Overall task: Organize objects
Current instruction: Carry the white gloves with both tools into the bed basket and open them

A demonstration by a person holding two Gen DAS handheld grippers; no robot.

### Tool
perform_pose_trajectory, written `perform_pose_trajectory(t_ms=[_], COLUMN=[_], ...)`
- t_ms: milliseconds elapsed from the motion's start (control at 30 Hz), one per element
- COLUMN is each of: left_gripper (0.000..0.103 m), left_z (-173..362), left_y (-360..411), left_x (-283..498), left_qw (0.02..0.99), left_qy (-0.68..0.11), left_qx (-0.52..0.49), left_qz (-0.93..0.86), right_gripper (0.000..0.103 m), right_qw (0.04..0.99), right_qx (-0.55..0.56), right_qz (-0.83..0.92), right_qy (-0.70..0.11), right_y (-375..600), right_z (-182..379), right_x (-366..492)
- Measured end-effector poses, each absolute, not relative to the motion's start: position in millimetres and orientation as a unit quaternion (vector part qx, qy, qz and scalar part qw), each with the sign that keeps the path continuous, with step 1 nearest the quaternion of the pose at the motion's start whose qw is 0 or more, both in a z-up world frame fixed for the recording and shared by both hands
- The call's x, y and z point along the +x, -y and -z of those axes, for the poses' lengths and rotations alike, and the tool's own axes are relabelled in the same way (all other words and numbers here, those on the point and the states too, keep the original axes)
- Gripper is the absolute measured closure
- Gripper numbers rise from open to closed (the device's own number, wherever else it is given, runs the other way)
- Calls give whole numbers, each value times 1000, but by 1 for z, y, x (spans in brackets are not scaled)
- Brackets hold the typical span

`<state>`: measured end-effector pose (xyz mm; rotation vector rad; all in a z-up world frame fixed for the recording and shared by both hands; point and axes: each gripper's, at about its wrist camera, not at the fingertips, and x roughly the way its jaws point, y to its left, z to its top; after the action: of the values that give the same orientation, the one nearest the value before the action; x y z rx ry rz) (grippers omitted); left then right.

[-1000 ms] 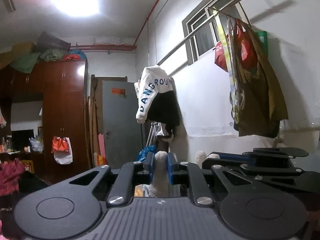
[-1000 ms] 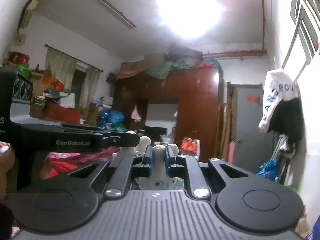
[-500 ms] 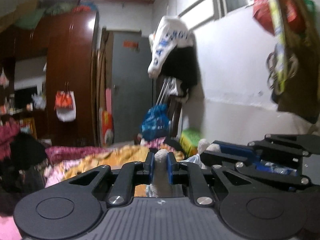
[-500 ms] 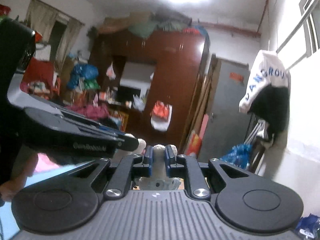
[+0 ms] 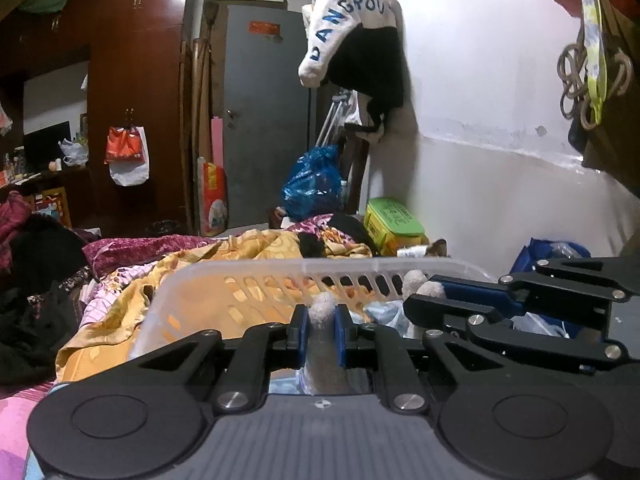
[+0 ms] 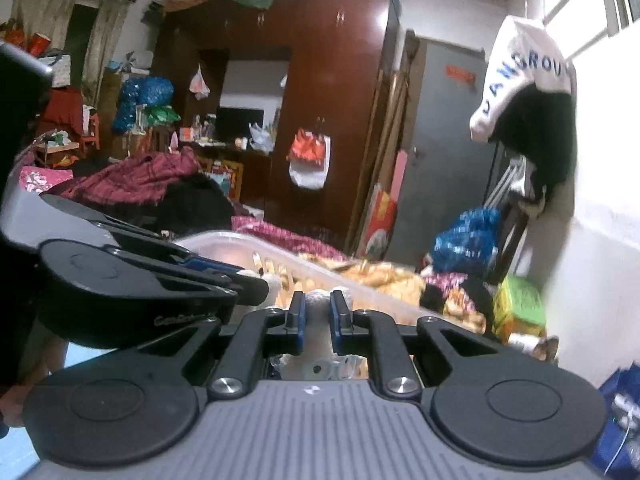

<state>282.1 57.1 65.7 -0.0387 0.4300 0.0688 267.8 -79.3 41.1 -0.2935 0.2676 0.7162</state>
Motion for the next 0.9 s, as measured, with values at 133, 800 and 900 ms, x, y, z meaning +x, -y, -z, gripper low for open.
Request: perform_pose_trajectory(t_ms=[133, 800, 900], left_gripper=[85, 14, 14], left_z=[-63, -109, -124], left_y=[-54, -62, -57], left_x=[285, 174, 152], left_qw=[975, 986, 987], left_qy=[-217, -158, -148], left_qx=[-20, 1, 14], left_qz=[-34, -54, -59], right_gripper=[86, 0, 0], right_qw=[915, 927, 928], right_qx=[-134, -43, -51], right_qz=[-350, -355, -354], right_qy=[-151, -110, -101], right_y=[84, 158, 163], right_z=[-42, -73, -82], right_x=[273, 230, 218])
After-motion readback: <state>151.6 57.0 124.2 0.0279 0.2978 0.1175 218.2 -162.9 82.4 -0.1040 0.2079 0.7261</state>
